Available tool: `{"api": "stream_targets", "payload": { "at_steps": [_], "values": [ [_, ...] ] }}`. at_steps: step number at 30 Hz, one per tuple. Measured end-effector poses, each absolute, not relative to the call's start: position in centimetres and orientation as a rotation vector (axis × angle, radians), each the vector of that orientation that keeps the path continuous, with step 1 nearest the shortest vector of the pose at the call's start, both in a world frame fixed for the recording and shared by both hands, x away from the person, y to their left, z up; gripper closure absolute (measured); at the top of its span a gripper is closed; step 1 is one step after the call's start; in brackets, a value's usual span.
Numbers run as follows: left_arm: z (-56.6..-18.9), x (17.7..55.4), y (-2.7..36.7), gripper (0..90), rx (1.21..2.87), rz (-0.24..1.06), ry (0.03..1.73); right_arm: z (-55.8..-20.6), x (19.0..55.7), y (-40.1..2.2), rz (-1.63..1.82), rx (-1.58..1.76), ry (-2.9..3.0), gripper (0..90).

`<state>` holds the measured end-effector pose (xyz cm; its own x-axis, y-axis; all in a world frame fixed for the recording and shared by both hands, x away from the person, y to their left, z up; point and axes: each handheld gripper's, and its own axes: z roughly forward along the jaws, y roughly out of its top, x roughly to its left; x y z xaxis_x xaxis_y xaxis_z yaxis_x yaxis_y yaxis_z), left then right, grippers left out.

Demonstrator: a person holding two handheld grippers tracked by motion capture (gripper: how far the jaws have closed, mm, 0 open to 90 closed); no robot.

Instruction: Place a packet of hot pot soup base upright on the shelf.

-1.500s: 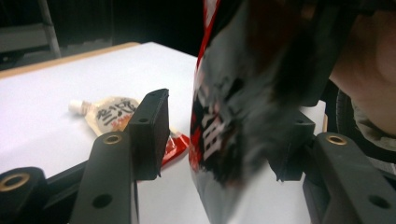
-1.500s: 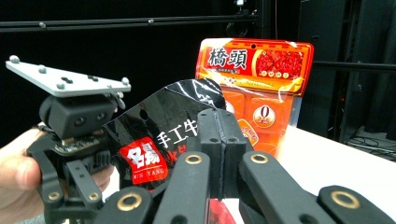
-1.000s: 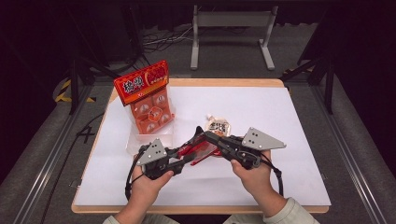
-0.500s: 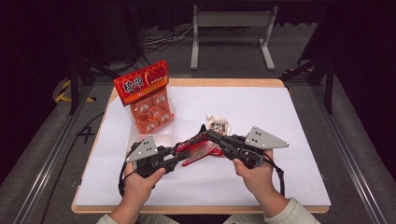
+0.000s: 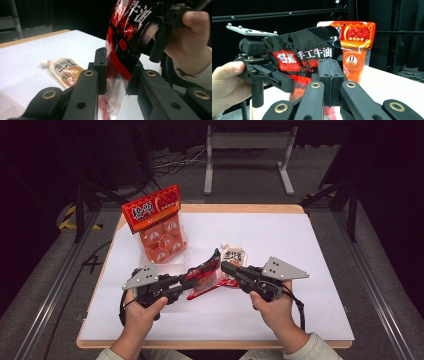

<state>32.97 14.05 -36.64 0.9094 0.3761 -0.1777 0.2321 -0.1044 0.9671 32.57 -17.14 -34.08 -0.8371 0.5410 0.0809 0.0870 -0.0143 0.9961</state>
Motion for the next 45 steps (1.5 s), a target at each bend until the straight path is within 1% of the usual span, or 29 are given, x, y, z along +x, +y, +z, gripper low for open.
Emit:
{"api": "stream_targets", "payload": {
  "at_steps": [5, 12, 23, 28, 34, 45],
  "values": [
    [-35.4, 33.4, 15.1, 76.5, 1.732, 0.142, 0.410, -33.8, 32.7, -17.9, 1.920, 0.668, 1.907, 90.0],
    [-33.7, 34.4, 17.4, 76.5, 1.725, 0.123, 0.383, -33.9, 33.0, -19.2, 1.897, 0.703, 1.896, 90.0],
    [-32.5, 35.8, 19.2, 76.6, 1.733, 0.162, 0.428, -34.6, 33.4, -20.6, 1.851, 0.760, 1.902, 90.0],
    [-32.3, 37.0, 20.6, 76.6, 1.755, 0.196, 0.437, -35.0, 33.5, -21.5, 1.827, 0.800, 1.901, 90.0],
    [-32.7, 37.9, 22.3, 76.7, 1.739, 0.221, 0.449, -35.1, 33.4, -22.6, 1.811, 0.833, 1.883, 90.0],
    [-33.4, 38.7, 24.2, 76.7, 1.788, 0.249, 0.444, -35.3, 33.0, -23.5, 1.791, 0.872, 1.862, 89.6]
  ]
}}
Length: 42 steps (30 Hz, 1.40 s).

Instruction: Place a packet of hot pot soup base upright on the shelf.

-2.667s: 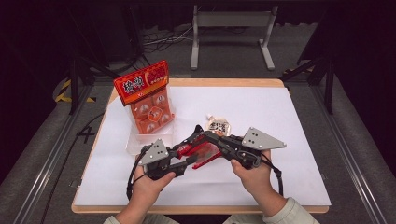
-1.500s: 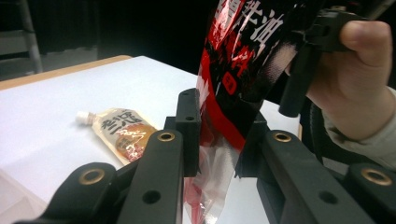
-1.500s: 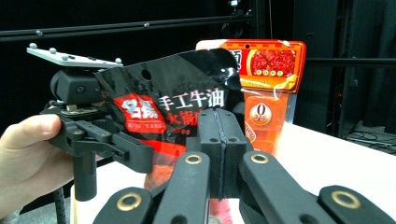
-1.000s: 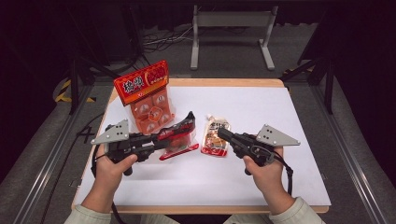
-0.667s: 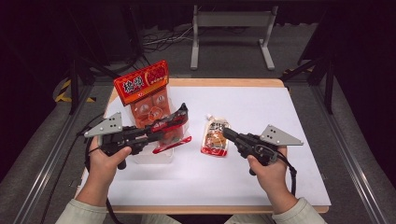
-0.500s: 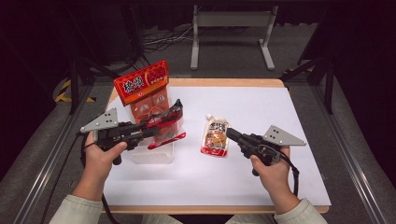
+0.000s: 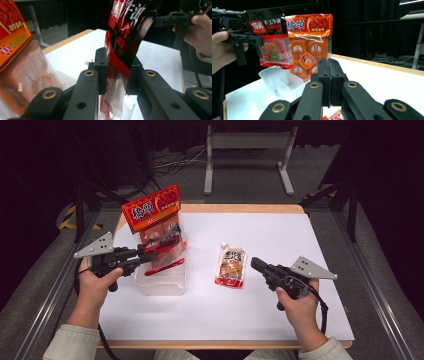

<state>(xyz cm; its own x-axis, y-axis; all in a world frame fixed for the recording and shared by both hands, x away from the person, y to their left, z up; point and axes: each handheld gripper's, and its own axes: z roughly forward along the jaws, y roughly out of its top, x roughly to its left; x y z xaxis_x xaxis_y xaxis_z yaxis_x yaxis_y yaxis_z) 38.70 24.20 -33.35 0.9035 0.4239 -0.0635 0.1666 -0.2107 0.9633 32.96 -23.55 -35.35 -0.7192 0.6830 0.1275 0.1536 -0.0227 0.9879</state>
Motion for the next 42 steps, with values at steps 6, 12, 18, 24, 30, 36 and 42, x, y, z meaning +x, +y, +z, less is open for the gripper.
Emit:
{"api": "stream_targets", "payload": {
  "at_steps": [6, 12, 18, 24, 30, 36, 42],
  "values": [
    [-34.5, 39.6, 24.5, 76.7, 1.805, 0.241, 0.441, -35.5, 32.7, -23.6, 1.786, 0.883, 1.860, 89.5],
    [-35.7, 40.1, 24.7, 76.7, 1.811, 0.231, 0.430, -35.6, 32.7, -23.8, 1.783, 0.893, 1.859, 89.4],
    [-36.3, 40.3, 24.8, 76.8, 1.840, 0.209, 0.433, -35.7, 32.7, -23.6, 1.785, 0.893, 1.864, 89.2],
    [-36.9, 40.9, 24.9, 76.8, 1.854, 0.187, 0.417, -35.9, 32.6, -23.4, 1.781, 0.893, 1.873, 88.9],
    [-37.6, 41.5, 25.0, 76.8, 1.873, 0.192, 0.427, -36.0, 32.5, -23.5, 1.777, 0.894, 1.876, 88.6],
    [-37.8, 41.9, 24.7, 76.8, 1.861, 0.190, 0.417, -36.1, 32.5, -23.5, 1.780, 0.901, 1.878, 88.3],
    [-37.8, 42.2, 24.4, 76.9, 1.868, 0.191, 0.401, -36.1, 32.4, -23.5, 1.782, 0.897, 1.879, 88.0]
  ]
}}
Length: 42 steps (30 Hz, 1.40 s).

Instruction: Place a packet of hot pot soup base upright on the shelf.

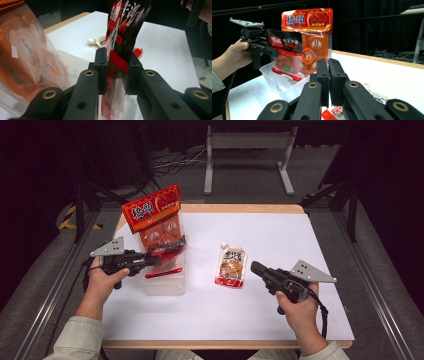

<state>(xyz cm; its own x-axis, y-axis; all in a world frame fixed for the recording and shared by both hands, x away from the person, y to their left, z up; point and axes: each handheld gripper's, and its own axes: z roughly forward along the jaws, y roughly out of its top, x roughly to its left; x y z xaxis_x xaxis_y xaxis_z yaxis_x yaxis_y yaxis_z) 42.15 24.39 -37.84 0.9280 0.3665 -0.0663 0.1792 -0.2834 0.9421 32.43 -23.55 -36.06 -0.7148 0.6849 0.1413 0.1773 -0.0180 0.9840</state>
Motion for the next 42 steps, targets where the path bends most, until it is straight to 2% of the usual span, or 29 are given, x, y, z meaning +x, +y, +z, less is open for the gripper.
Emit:
{"api": "stream_targets", "payload": {
  "at_steps": [10, 13, 29, 30, 31, 32, 36, 42],
  "values": [
    [-38.4, 42.1, 24.8, 76.2, 1.889, 0.189, 0.393, -36.1, 32.4, -23.4, 1.795, 0.895, 1.888, 86.9],
    [-38.8, 42.2, 24.9, 76.0, 1.948, 0.214, 0.400, -36.1, 32.4, -23.4, 1.797, 0.890, 1.892, 86.6],
    [-40.4, 42.3, 24.7, 76.7, 1.906, 0.191, 0.434, -36.2, 32.6, -23.2, 1.810, 0.891, 1.902, 85.9],
    [-40.3, 42.3, 24.9, 74.4, 1.887, 0.192, 0.443, -36.2, 32.6, -23.2, 1.813, 0.888, 1.903, 85.7],
    [-40.2, 42.2, 25.1, 65.7, 1.862, 0.209, 0.487, -36.1, 32.6, -23.2, 1.815, 0.888, 1.902, 85.4],
    [-40.1, 42.2, 25.3, 52.4, 1.853, 0.229, 0.504, -36.1, 32.6, -23.2, 1.816, 0.890, 1.900, 85.1],
    [-39.6, 41.7, 26.1, 27.2, 1.805, 0.278, 0.592, -36.2, 32.7, -23.1, 1.817, 0.887, 1.899, 83.2],
    [-39.0, 41.0, 26.1, 12.5, 1.782, 0.335, 0.624, -36.2, 32.9, -23.0, 1.811, 0.884, 1.900, 79.4]
  ]
}}
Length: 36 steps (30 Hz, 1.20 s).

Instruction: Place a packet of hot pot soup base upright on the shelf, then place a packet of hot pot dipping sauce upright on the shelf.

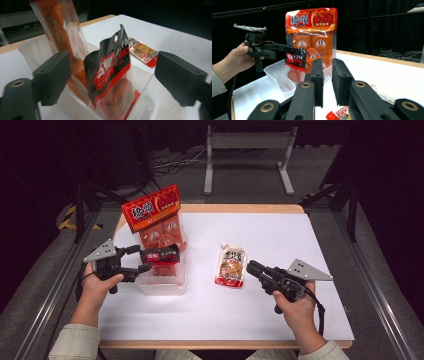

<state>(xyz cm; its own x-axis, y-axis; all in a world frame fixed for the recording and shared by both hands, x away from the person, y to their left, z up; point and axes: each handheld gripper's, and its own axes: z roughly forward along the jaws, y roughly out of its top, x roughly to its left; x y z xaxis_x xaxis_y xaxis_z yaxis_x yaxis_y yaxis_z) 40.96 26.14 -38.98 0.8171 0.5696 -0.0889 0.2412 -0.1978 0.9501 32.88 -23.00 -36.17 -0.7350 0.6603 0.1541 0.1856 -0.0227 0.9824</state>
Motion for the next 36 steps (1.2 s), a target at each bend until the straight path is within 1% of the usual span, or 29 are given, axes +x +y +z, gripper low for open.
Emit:
{"api": "stream_targets", "payload": {
  "at_steps": [3, 11, 19, 20, 21, 22, 26, 29, 36],
  "values": [
    [-38.5, 40.4, 25.8, 10.4, 1.775, 0.374, 0.650, -36.2, 33.0, -22.9, 1.807, 0.881, 1.903, 76.5],
    [-36.4, 38.1, 25.1, 8.5, 1.731, 0.399, 0.685, -36.4, 33.6, -22.9, 1.749, 0.872, 1.930, 65.6],
    [-34.6, 36.3, 23.3, 8.4, 1.746, 0.427, 0.647, -37.0, 34.4, -23.2, 1.707, 0.897, 1.966, 59.2],
    [-34.2, 35.9, 22.7, 8.4, 1.758, 0.423, 0.641, -37.0, 34.5, -23.3, 1.708, 0.902, 1.968, 58.3],
    [-33.9, 35.4, 22.0, 9.3, 1.769, 0.413, 0.634, -37.2, 34.9, -23.4, 1.696, 0.921, 1.982, 55.1],
    [-33.9, 35.4, 22.0, 9.5, 1.769, 0.413, 0.634, -37.2, 34.9, -23.4, 1.696, 0.921, 1.982, 55.1],
    [-33.9, 34.6, 20.2, 10.4, 1.811, 0.353, 0.610, -37.4, 35.6, -23.3, 1.669, 0.951, 2.024, 48.8],
    [-34.1, 34.4, 19.2, 10.4, 1.819, 0.309, 0.591, -37.5, 35.9, -23.3, 1.641, 0.963, 2.042, 46.9],
    [-34.8, 34.0, 17.4, 10.4, 1.856, 0.286, 0.587, -37.2, 37.6, -23.1, 1.584, 1.029, 2.085, 35.2]
  ]
}}
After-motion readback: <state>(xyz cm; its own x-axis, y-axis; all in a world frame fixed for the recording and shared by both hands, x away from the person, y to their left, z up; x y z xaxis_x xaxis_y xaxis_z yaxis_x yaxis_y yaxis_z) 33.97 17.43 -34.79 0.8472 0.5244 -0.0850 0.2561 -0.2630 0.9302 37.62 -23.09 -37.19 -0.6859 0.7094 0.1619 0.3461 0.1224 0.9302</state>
